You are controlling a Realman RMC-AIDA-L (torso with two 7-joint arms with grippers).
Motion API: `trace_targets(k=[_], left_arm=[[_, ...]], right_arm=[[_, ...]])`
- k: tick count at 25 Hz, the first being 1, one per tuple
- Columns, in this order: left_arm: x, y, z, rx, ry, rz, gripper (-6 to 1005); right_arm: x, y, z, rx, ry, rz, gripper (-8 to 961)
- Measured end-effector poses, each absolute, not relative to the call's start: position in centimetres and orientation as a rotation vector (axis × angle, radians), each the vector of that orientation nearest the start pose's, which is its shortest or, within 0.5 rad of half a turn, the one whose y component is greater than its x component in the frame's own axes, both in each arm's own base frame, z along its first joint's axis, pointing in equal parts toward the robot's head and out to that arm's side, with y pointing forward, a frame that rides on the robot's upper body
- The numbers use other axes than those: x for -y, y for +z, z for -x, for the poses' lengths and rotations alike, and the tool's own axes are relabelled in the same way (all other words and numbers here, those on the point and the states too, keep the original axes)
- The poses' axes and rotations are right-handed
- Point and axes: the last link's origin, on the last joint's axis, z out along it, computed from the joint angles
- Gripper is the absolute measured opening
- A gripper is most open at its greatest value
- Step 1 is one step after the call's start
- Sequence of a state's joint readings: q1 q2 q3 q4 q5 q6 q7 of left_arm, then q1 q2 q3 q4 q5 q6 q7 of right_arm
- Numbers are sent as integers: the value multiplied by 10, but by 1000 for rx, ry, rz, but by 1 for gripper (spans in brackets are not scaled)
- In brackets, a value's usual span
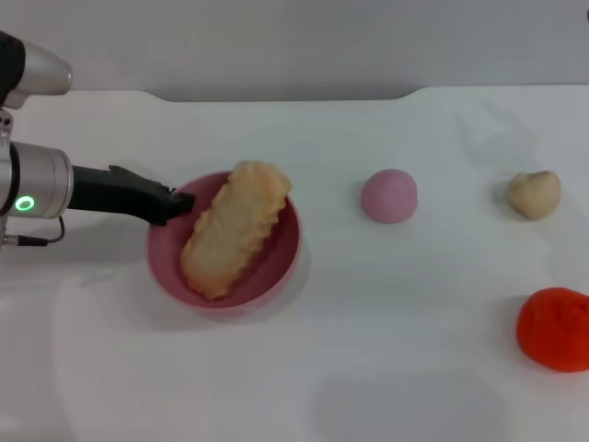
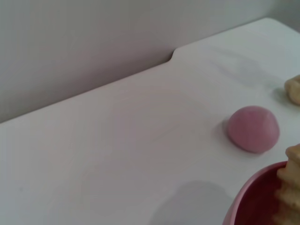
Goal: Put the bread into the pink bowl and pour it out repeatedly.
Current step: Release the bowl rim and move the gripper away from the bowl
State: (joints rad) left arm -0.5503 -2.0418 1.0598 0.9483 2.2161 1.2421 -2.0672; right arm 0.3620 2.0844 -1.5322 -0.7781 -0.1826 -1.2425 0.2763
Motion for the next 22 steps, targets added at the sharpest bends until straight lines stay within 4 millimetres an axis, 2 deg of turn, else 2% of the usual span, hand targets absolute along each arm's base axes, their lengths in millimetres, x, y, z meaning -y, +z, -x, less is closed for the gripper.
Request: trace_targets(k=[9,22], left_arm=[[-383,4,259,987,-72,2527,60],[-383,-8,256,933,-9,2550,61]], right_arm=[[-363,58,-181,111,1168,1595,483],[-363,57,-181,109,1166,1597,483]])
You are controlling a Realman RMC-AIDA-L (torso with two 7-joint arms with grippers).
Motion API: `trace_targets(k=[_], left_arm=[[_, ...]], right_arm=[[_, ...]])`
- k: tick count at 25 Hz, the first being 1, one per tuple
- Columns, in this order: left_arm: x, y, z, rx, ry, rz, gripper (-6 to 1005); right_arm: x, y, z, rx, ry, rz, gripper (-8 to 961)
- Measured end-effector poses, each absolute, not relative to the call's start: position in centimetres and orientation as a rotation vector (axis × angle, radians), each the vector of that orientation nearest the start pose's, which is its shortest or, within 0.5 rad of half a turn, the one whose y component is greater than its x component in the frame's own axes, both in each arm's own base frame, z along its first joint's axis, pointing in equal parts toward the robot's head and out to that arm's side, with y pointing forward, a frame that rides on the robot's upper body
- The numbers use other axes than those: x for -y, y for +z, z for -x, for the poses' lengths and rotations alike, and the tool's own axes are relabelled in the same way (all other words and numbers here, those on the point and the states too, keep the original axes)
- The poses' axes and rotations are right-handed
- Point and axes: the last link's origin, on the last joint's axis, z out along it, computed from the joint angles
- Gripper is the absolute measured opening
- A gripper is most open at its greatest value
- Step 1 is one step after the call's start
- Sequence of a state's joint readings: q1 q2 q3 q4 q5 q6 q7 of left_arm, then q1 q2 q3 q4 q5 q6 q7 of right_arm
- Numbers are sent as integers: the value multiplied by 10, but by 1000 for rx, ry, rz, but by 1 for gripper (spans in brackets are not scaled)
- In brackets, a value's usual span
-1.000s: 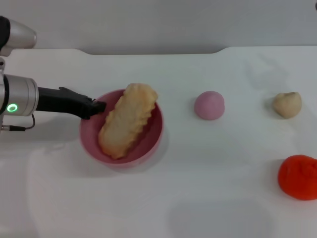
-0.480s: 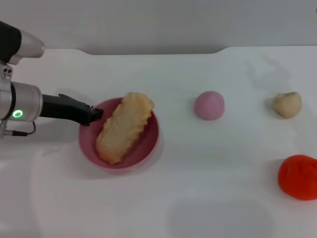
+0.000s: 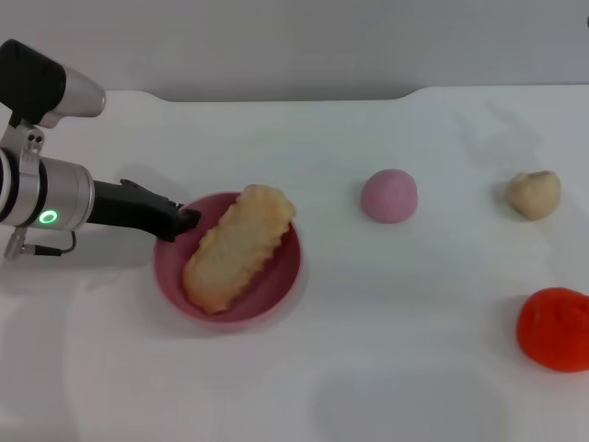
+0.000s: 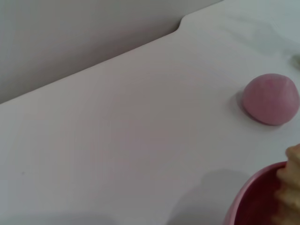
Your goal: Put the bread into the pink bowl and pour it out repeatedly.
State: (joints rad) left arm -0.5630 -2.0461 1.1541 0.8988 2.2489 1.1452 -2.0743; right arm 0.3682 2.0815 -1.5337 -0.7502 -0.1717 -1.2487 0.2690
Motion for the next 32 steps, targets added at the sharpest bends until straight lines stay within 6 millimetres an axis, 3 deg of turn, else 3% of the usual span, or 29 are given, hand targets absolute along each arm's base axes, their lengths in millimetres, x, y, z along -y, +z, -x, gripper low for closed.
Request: trace_targets(k=[4,10,15,20,26,32], left_arm=[[-384,-8,256,936,-13,2541,61],[-385,-6,255,942,-28,2534,212],[-388,-2,248,936,-49,2526,453],[-391,13,236,887,-80,2509,549],[-397,48,223,815,-227,2412,545],[-396,74,212,658,-619,2280,539]], right_arm=[[-363,57,-182,108,1164,1598,483],[-363,56,-184,102,1159,1601,483],[-363,56,-184,100,1158,1602,483],[-363,56,-185,99,1157,1602,483],[-364,55,-187,84,1154,1597,483],[-368,55,-193,37,1153,1581,483]])
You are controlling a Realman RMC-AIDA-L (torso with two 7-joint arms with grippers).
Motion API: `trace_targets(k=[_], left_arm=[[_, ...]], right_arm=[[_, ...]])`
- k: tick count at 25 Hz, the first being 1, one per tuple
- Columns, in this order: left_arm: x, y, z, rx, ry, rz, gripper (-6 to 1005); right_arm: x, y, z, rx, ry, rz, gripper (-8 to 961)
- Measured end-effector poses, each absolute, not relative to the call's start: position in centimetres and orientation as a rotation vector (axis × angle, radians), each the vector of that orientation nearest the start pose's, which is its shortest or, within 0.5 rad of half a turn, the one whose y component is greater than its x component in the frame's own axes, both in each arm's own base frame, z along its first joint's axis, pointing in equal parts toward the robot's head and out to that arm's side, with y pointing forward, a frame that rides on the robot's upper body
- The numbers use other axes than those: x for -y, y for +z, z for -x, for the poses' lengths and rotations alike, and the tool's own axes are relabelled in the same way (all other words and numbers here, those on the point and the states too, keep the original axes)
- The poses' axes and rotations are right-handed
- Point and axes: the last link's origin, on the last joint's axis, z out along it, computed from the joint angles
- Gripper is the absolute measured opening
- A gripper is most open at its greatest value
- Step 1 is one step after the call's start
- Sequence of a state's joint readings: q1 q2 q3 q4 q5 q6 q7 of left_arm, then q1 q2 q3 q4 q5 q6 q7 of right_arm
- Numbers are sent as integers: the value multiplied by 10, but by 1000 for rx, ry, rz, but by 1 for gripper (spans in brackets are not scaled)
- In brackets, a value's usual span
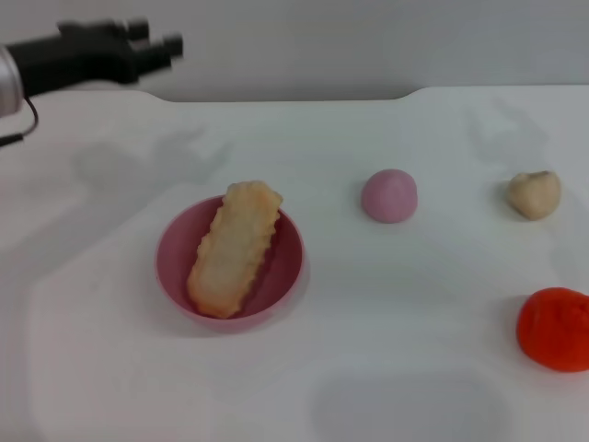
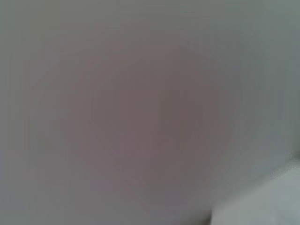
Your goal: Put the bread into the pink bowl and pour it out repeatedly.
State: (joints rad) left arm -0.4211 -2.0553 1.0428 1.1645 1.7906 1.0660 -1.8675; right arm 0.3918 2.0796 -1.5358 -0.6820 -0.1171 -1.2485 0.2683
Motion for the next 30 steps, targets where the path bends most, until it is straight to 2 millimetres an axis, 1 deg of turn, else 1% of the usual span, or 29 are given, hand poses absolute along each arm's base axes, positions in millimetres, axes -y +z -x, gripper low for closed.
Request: trace_targets(k=[3,5,9,12,17,19,23,26,30], left_arm=[[-390,83,212,539,-795,2203,534],[-387,86,216,490,-879,2146,534],[-380,90,238,390,-1028,1949,534],[-371,92,255,324,-1082,1795,534],[-357,92,286,268,-1030,1570,534],[-352,94,298,267,-986,1483,534],[-343,97,321,291,-893,1362,534],[-341,96,331,310,-834,1305,534],[-341,89,336,329,-789,1286,534]], right_arm=[[-370,54,-194,29,1148,1583,483],[-372,53,-196,17,1145,1584,483],[-376,50,-199,-4,1133,1584,483],[-378,50,-205,-22,1102,1558,483],[-380,53,-225,-113,1051,1470,483],[-381,56,-234,-154,1036,1428,483],[-381,65,-253,-200,967,1330,483],[-380,71,-264,-219,919,1272,483],[-382,76,-274,-240,867,1225,483]])
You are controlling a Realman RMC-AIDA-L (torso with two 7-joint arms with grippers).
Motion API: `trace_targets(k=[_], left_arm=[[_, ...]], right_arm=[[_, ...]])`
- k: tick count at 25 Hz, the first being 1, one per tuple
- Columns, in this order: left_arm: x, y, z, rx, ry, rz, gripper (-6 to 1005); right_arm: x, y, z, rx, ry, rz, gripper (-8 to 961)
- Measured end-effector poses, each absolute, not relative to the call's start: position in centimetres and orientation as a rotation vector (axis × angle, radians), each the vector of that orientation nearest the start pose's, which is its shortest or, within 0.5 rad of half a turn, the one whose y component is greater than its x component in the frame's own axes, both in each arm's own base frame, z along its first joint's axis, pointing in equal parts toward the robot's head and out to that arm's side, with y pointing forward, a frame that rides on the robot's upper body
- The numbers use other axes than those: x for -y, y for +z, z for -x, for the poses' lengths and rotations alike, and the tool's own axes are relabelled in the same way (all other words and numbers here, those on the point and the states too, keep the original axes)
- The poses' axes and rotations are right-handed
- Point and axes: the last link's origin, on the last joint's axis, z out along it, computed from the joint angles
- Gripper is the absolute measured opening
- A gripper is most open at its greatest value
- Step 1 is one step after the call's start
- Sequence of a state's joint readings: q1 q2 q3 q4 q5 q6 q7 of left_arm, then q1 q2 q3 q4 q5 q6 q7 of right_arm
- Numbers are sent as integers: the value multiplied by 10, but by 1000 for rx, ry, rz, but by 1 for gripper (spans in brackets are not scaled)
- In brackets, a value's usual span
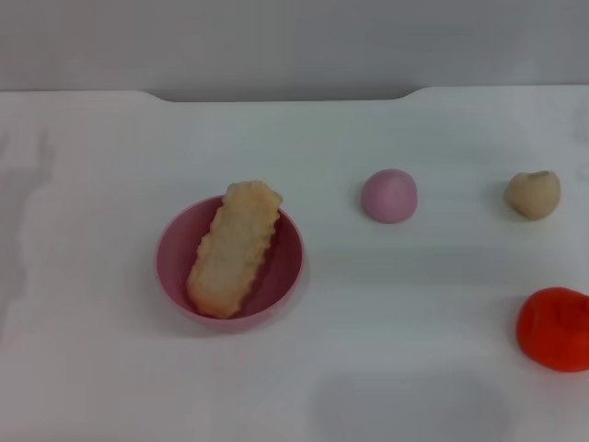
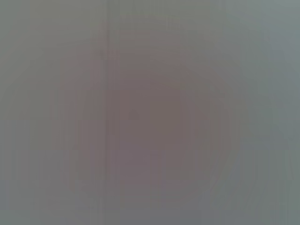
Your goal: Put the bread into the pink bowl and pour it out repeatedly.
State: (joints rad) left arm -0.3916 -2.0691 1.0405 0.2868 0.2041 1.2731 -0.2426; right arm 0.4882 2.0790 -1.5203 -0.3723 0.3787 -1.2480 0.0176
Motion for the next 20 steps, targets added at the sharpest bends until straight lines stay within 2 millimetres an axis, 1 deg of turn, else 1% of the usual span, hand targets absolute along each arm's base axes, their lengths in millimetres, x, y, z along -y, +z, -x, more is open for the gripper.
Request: trace_targets(k=[5,11,20], left_arm=[[-339,86,342,393,-805,1224,534],[-336,83,344,409,-816,1212,534],[-343,81,341,416,-821,1219,534]], right_arm=[[-384,79,-278,-230,820,1202,483],[-384,82,-279,-222,806,1189,483],[-388,90,-278,-229,817,1149,483]])
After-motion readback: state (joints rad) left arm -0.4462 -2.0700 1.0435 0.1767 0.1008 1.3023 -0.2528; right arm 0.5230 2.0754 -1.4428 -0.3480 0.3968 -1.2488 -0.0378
